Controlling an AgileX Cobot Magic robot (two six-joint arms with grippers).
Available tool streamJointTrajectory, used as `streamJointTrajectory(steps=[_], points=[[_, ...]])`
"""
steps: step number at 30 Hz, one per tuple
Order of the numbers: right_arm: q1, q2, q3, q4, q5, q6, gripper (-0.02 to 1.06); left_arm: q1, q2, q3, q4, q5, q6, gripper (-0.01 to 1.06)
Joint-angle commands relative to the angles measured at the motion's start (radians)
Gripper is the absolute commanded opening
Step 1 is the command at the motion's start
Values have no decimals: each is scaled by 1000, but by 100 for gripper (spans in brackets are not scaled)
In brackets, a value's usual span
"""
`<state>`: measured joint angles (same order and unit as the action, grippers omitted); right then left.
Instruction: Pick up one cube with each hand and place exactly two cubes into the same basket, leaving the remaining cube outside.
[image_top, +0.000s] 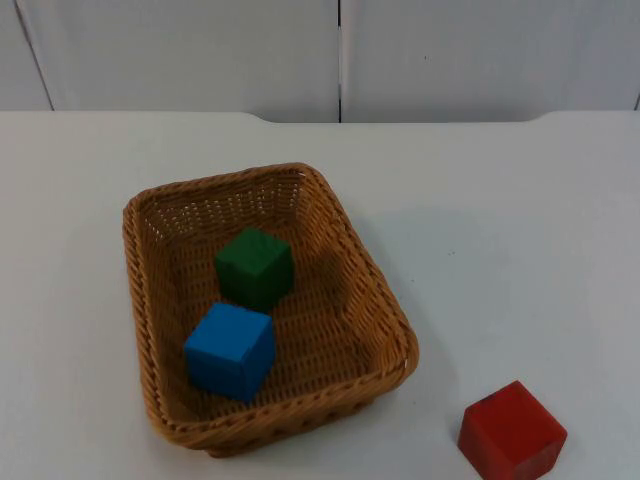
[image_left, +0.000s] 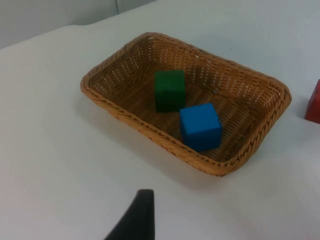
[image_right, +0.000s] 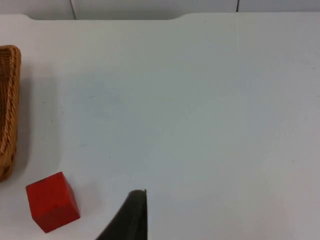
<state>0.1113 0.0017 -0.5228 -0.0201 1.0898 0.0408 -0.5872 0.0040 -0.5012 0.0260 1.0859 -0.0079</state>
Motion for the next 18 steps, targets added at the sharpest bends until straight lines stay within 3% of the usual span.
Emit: streamJointTrajectory(steps=[1,8,18], points=[[-9,-2,6,2,-13,-3,105,-4,-4,6,8,-11,-1,100],[-9,-2,6,2,-13,-3,105,10,-4,6,8,-11,-1,100],[-9,-2,6,2,-13,-3,105,122,-4,6,8,-11,-1,100]])
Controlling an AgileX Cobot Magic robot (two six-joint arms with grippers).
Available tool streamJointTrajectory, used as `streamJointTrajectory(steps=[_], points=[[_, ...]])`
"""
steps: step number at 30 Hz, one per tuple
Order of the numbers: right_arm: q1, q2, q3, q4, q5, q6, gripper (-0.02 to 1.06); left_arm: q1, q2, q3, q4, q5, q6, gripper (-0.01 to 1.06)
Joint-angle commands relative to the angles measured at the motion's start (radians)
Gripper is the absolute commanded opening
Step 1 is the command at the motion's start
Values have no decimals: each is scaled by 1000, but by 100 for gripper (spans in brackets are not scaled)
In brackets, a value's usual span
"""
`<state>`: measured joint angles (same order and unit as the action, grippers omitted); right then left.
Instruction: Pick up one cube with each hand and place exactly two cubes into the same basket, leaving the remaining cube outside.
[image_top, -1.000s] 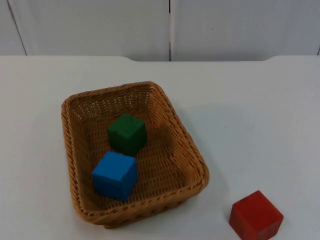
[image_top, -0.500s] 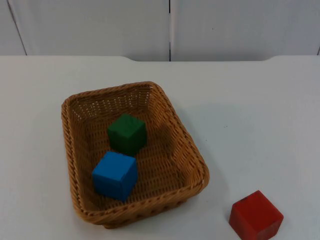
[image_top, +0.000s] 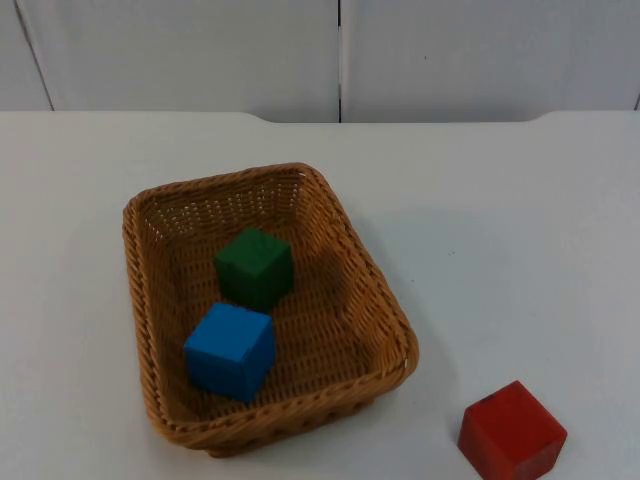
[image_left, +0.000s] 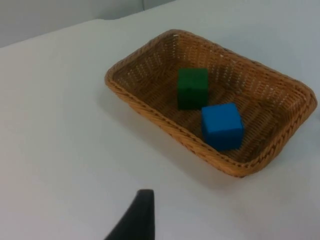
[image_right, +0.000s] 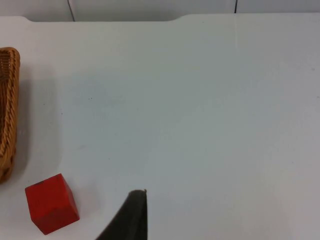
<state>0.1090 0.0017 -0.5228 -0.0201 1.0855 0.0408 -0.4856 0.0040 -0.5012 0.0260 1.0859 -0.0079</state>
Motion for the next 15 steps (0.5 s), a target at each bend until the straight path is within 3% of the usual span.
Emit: streamJointTrajectory(steps=[1,15], points=[[-7,-2,6,2,-9,-3,105,20,-4,6,8,-11,-1,100],[-7,-2,6,2,-9,-3,105,198,-4,6,8,-11,-1,100]])
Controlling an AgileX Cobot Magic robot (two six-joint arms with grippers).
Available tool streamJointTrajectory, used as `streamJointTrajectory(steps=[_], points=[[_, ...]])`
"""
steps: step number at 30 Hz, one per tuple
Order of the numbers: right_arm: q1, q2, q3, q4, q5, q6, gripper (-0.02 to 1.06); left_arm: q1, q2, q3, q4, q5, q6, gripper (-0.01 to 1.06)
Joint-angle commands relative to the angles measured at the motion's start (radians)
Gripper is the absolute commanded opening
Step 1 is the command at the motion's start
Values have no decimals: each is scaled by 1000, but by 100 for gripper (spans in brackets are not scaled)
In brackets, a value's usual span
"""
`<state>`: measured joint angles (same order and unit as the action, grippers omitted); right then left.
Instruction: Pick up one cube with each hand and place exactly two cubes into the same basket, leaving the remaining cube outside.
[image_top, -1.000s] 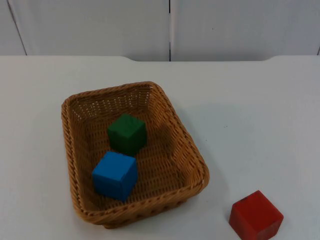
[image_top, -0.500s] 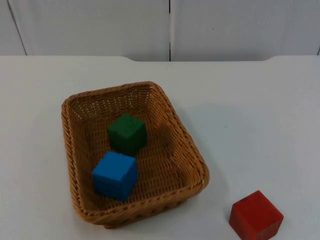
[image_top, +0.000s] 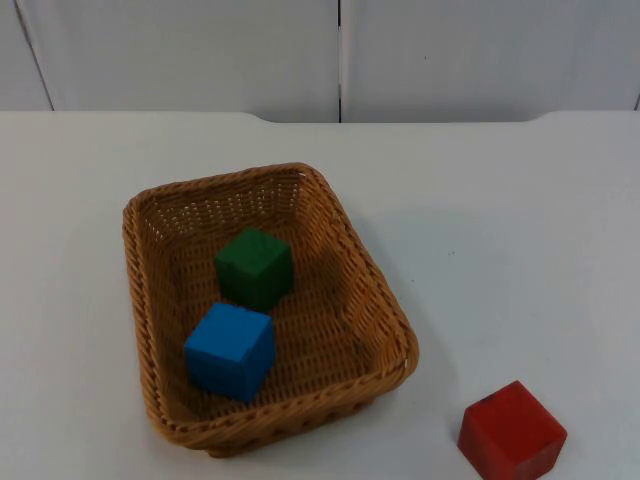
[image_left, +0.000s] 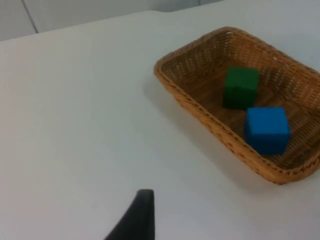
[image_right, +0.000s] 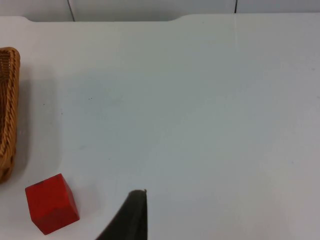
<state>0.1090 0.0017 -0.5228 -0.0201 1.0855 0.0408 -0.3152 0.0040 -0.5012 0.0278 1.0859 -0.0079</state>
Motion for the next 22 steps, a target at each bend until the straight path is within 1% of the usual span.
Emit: streamJointTrajectory(steps=[1,2,5,6,11,12,17,18,22], points=[[-7,-2,6,2,-9,-3,105,42,-4,6,6,-11,-1,100],[-7,-2,6,2,-9,-3,105,42,-4,6,6,-11,-1,100],[-7,-2,6,2,-9,-3,105,92,-4,6,6,-11,-1,100],[-7,-2,6,2,-9,-3,105,92,-4,6,6,-11,-1,100],[-7,-2,6,2,-9,-3,105,172,-4,6,6,-11,-1,100],[-7,-2,6,2,-9,-3,105,172,-4,6,6,-11,-1,100],[-7,-2,6,2,-9,-3,105,265,-4,6,6,-11,-1,100],[-7,-2,6,2,-9,-3,105,265,-4,6,6,-11,-1,100],[-7,-2,6,2,-9,-3,105,317,-4,6,6,-11,-1,100]])
